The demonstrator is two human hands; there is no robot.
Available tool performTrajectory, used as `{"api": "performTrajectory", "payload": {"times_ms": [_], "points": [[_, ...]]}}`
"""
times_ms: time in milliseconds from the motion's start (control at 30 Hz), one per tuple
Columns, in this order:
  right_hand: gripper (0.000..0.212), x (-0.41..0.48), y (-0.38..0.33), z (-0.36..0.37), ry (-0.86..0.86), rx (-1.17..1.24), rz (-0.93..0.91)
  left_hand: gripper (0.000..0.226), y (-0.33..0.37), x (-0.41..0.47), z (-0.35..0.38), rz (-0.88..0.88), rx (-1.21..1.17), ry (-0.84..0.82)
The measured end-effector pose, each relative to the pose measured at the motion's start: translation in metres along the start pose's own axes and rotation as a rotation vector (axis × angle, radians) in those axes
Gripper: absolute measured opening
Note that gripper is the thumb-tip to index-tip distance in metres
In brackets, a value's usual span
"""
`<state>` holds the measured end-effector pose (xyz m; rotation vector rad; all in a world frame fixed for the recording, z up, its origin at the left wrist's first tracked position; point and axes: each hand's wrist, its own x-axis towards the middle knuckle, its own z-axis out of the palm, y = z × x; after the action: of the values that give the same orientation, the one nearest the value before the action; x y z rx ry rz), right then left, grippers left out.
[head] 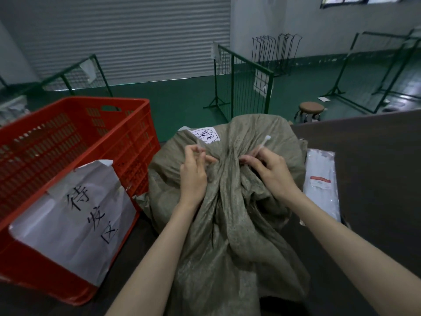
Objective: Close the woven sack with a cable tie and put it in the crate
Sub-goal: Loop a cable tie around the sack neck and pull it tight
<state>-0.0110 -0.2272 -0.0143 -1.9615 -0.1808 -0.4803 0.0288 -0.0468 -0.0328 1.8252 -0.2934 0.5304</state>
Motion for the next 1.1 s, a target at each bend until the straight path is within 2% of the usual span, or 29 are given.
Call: {"api": "performTrajectory", "payload": {"times_ms": [167, 333, 567, 733, 800, 900, 1000, 1100], "points": [[0.011, 0.025, 0.009, 0.014, 0.007, 0.095, 0.071, 0.005, -0.016, 0.009, 0.015, -0.084, 0.041, -0.178], [0.004, 0.042, 0.011, 0.025, -0.017, 0.004, -0.086, 0.007, -0.027, 0.007, 0.021, -0.187, 0.055, -0.265], [0.022, 0.045, 0.042, 0.043, -0.159, -0.029, 0.087, 0.014, -0.042, 0.003, 0.021, -0.232, -0.116, -0.141], [0.017, 0.050, 0.047, 0.043, -0.215, 0.051, 0.131, 0.012, -0.032, 0.008, 0.025, -0.277, -0.296, -0.120], [0.022, 0.052, 0.047, 0.041, -0.203, 0.155, 0.164, 0.015, -0.028, 0.011, 0.026, -0.252, -0.274, -0.096], [0.025, 0.052, 0.053, 0.041, -0.148, 0.286, 0.184, 0.007, -0.027, 0.014, 0.025, -0.146, -0.076, -0.064], [0.016, 0.051, 0.055, 0.046, -0.094, 0.261, 0.188, 0.006, -0.027, 0.015, 0.025, -0.030, 0.102, -0.089], [0.026, 0.050, 0.052, 0.047, -0.068, 0.229, 0.165, 0.006, -0.028, 0.015, 0.024, 0.079, 0.197, -0.115]]}}
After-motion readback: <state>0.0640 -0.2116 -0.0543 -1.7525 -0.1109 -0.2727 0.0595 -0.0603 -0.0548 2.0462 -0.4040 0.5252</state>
